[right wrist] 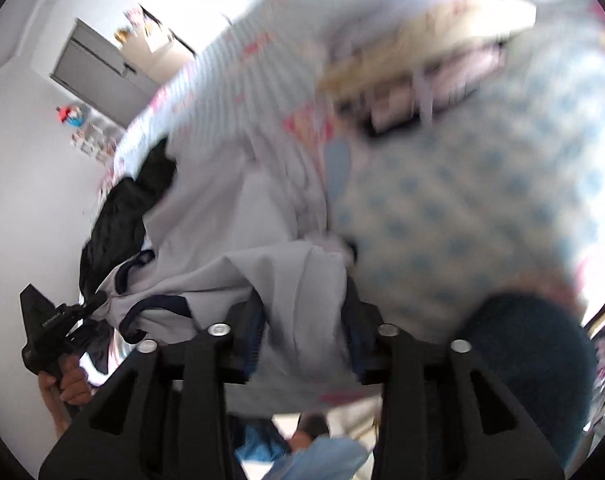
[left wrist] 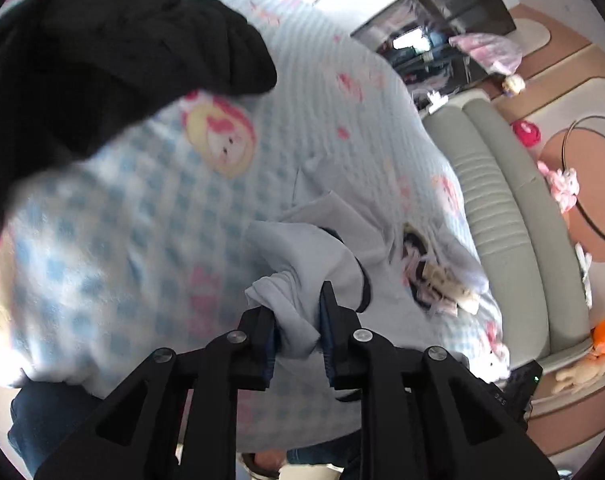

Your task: Fold clothes

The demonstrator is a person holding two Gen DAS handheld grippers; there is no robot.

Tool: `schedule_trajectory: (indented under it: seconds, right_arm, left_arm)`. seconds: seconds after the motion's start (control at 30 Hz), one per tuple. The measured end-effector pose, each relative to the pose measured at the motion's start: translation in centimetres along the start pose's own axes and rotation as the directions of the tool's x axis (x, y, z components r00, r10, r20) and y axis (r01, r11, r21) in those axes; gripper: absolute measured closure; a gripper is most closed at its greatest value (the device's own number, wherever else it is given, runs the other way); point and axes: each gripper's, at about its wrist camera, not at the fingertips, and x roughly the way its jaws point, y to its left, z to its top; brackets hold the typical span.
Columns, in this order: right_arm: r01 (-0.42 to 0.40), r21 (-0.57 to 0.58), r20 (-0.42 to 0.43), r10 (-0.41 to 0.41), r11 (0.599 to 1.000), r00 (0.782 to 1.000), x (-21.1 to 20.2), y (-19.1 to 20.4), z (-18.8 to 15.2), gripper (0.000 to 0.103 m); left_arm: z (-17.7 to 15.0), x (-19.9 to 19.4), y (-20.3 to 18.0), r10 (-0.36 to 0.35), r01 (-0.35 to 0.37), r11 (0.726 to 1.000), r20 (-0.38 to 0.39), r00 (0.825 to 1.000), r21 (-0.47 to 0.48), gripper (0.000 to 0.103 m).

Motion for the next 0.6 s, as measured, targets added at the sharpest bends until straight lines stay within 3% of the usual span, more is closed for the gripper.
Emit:
schedule_trajectory:
  seconds: [0.03,0.1,0.23,0.33,0.4,0.47,0.6]
  right_arm:
    - [0.009,-0.002,0.024,-0.009,1.000,1.000,-0.4,0.3,0.0,0.056]
    - [0.024,0.005,0.032,-0.024,1.000,0.999,-0.4,0.3,-0.1,0.054]
    - [-0.007,0.089,-0.111,0.017,0.996,0.994,0.9,-2.2,-2.2,0.052]
    - [-0.025,0.012,-0.205,0.027,1.000,0.978,1.9,-1.6,-4.4,0.052]
    - [0.024,-0.046,-0.227,-0.034,0.999,0.973,2.8,-1.0,-5.4,0.052]
    - [0.019,-0.026,-0.254,-0.025,0.999,0.967,3.8,-1.0,-6.1,0.052]
    - [0.006,0.047,-0.271,0.007,0.999,0.963,6.1,-1.0,-6.9,0.049]
  left_arm:
    - [-0.2,0.1,0.0,-0.015,0.015,1.000,-0.007,1.000,-0.001,0.075]
    - [-0.5,0.3,0.0,-0.044,0.044,0.999,-0.021,0.999,-0.003,0.049]
    - [-1.2,0.8,0.1,-0.102,0.102,0.995,-0.049,0.994,-0.008,0.048]
    - [-1.7,1.1,0.1,-0.146,0.145,0.989,-0.070,0.987,-0.012,0.048]
    - [-2.6,2.3,-0.8,-0.179,0.179,0.984,-0.114,0.977,-0.010,0.048]
    - [-3.6,3.6,-1.7,-0.211,0.213,0.977,-0.158,0.965,-0.009,0.045]
    - [-5.1,6.8,-1.7,-0.109,0.103,0.994,-0.208,0.972,-0.043,0.045]
